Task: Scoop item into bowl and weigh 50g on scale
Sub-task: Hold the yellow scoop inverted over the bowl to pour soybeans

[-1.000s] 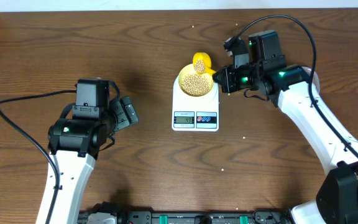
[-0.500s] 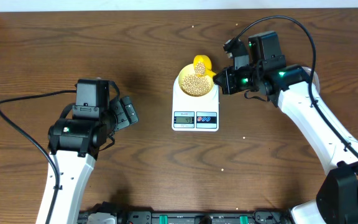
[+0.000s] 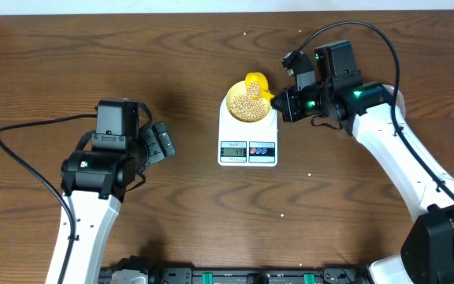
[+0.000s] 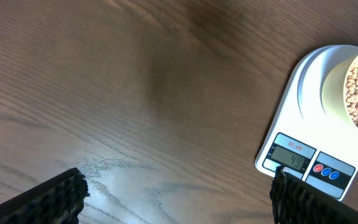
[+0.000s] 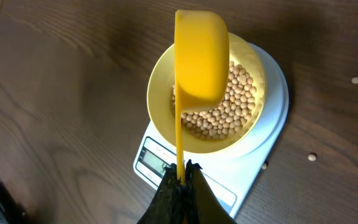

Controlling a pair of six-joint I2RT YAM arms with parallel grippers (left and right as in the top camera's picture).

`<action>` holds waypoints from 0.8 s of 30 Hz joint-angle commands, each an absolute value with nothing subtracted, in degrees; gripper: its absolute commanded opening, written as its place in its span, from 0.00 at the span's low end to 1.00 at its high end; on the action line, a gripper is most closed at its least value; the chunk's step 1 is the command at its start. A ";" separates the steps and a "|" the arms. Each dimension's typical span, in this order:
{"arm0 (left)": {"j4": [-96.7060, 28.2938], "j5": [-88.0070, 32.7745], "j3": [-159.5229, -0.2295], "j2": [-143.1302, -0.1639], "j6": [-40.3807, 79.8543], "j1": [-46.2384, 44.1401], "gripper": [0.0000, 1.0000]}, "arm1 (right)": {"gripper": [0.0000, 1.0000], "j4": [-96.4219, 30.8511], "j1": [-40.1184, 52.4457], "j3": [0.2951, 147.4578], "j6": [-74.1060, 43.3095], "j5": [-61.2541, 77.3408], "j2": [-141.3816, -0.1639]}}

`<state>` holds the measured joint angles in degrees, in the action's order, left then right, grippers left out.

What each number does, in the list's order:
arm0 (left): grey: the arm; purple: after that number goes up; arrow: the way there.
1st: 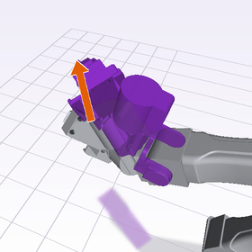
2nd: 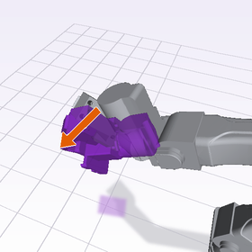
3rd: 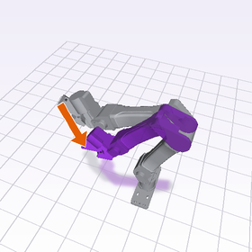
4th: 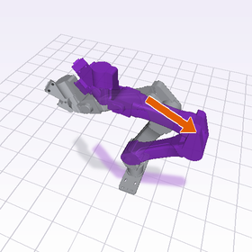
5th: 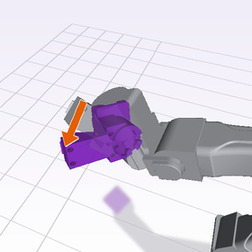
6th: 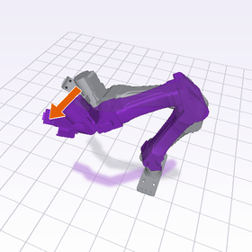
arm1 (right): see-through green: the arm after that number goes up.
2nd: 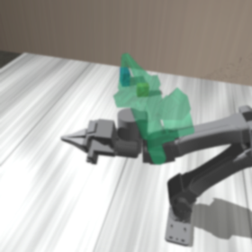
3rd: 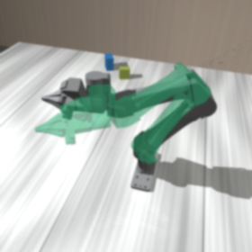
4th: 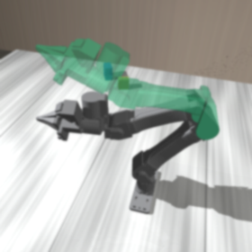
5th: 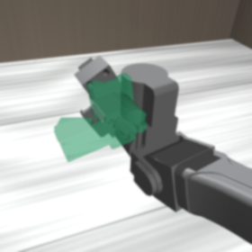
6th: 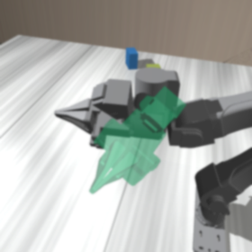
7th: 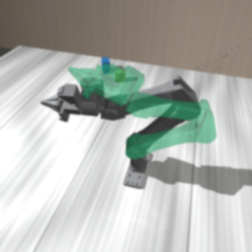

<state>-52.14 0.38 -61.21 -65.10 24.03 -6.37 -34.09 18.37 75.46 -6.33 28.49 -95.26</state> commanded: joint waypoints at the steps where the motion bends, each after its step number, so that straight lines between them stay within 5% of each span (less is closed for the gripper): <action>1: -52.27 1.34 -61.82 -65.17 24.10 -6.02 0.96 | 0.01 -34.15 18.46 75.26 -3.31 28.40 -95.79; 24: -52.27 1.34 -61.82 -65.17 24.10 -6.02 0.96 | 0.01 -34.96 19.18 75.26 -0.14 25.39 -95.81</action>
<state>-52.12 0.38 -61.21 -65.10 24.03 -6.37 -34.94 18.61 75.46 -1.85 25.45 -95.26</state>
